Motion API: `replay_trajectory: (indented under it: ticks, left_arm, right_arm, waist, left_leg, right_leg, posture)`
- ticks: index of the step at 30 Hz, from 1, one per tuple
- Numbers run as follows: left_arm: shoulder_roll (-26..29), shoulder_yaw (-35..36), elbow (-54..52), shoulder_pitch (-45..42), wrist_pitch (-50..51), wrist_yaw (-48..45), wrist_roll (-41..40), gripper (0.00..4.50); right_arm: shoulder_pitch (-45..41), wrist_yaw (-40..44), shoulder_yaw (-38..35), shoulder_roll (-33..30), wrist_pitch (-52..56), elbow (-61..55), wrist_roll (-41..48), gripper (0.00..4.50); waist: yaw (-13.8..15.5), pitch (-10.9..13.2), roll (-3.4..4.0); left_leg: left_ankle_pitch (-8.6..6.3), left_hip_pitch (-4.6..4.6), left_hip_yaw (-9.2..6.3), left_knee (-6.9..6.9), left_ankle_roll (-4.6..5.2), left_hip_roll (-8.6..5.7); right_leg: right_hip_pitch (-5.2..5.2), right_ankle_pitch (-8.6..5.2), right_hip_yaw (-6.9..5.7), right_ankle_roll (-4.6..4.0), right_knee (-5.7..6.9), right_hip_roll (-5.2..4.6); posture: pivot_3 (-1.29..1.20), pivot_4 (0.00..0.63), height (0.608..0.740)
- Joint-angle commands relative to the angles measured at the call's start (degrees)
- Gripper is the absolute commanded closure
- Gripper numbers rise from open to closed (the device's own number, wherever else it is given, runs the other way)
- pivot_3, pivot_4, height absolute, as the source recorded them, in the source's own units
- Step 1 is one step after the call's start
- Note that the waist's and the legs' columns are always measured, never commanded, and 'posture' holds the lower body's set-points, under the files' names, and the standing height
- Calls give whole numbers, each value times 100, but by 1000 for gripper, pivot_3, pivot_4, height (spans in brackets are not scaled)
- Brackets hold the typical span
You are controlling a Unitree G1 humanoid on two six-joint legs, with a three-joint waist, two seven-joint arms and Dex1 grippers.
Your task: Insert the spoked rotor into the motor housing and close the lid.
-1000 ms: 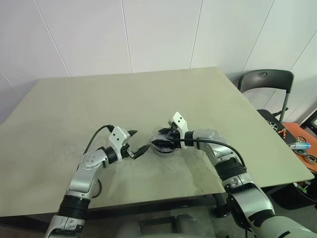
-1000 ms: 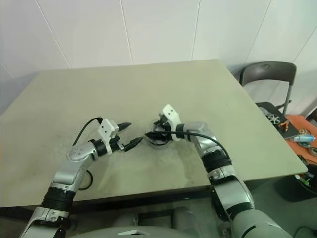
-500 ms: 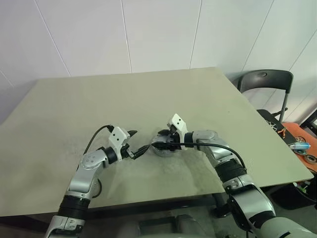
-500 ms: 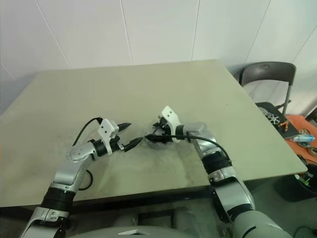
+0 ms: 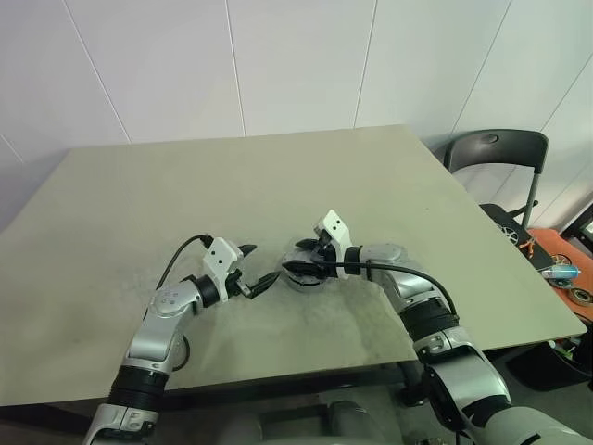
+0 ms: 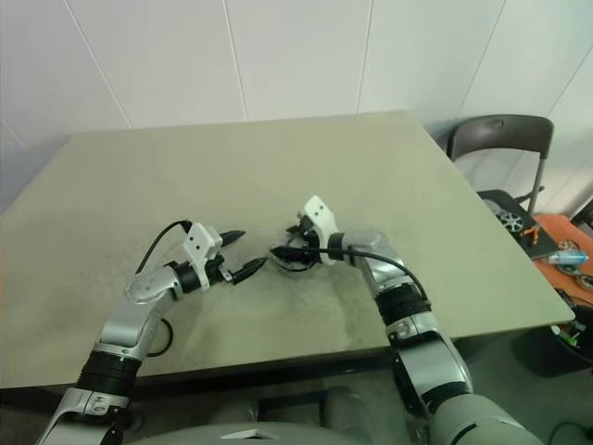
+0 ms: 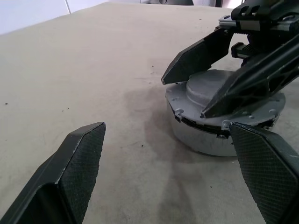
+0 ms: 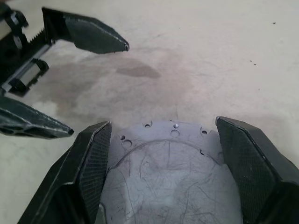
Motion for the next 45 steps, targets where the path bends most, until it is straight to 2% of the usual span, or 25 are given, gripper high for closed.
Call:
replay_trajectory:
  ticks: [1, 10, 39, 44, 45]
  left_arm:
    - [25, -13, -94, -75, -41, 7, 12, 0]
    - [33, -16, -85, -94, -24, -9, 10, 0]
    - [-9, -60, -81, -97, -61, 35, 5, 0]
    - [0, -61, -95, -75, -57, 42, -2, 0]
    - [1, -62, -96, -71, -56, 42, -3, 0]
  right_arm:
    - [32, 8, 145, -5, -126, 70, -131, 1238]
    - [76, 79, 142, -41, -109, 47, -123, 1238]
    - [-92, -481, 173, -126, -617, 744, -498, 1238]
    - [-42, -306, 275, -162, -488, 714, -480, 1238]
    - [64, -20, 433, -246, -340, 562, -471, 1238]
  waist:
    - [-6, 0, 0]
    - [-41, -1, -1]
    - [-100, -3, -1]
    - [-99, -4, -2]
    - [-99, -5, -2]
  left_leg:
    - [0, 1, 0, 2, 0, 0]
    - [0, 3, 0, 2, 0, 0]
    - [0, 13, -3, 22, 0, -1]
    - [0, 13, -3, 22, 0, -2]
    - [0, 13, -3, 22, 0, -2]
  right_leg:
    - [2, -1, 0, -1, 0, 0]
    - [5, -1, 0, -1, -1, 0]
    - [29, -8, 0, -14, 0, -1]
    - [30, -8, 0, -14, 0, -2]
    - [30, -8, 0, -14, 0, -2]
  posture:
    - [0, 0, 740]
    - [0, 0, 740]
    - [0, 0, 740]
    - [0, 0, 740]
    - [0, 0, 740]
